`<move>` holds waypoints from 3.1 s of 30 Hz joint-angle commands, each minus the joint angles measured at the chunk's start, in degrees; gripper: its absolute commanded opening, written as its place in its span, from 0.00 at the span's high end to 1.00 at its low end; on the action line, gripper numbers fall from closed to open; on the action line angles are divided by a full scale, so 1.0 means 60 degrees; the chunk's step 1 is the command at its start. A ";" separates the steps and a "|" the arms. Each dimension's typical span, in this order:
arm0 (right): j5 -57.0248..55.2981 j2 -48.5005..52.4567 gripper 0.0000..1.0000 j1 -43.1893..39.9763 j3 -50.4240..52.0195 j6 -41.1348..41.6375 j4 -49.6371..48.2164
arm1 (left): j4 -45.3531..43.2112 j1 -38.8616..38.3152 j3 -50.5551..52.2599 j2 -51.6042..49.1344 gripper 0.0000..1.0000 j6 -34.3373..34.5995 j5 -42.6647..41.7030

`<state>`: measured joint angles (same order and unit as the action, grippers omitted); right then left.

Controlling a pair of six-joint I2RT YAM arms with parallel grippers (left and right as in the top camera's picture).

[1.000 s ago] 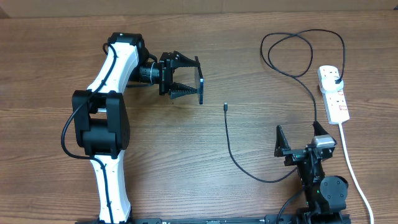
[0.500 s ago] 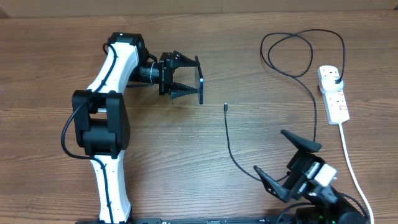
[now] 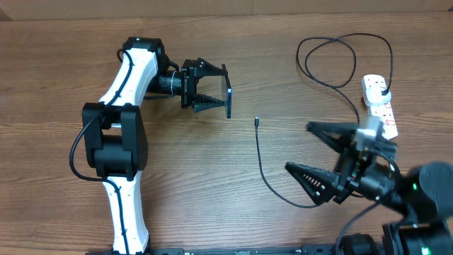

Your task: Plug charger to phone and switch on socket

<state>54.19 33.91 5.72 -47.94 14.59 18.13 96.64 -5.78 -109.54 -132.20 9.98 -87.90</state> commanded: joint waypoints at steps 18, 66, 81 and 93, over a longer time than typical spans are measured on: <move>-0.8375 0.5191 0.01 0.3224 -0.5009 0.1326 0.8502 | 0.0040 0.0026 -0.0208 0.0506 0.37 0.0437 -0.0463; -1.3657 1.0120 0.53 0.7195 -0.7082 0.2572 0.5023 | 0.0040 0.0022 -0.0208 0.0506 0.38 0.0142 -0.0455; -1.3471 1.0120 0.87 0.7195 -0.7082 0.2623 0.5085 | 0.0040 0.0022 -0.0208 0.0506 0.37 0.0124 -0.0455; -1.3595 1.0120 0.96 0.7140 -0.7085 0.5002 0.4903 | 0.0033 0.0022 -0.0208 0.0503 0.00 0.0131 -0.0448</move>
<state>-26.33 94.78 48.69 -89.27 35.99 48.60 96.73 -5.37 -109.58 -132.09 11.68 -88.64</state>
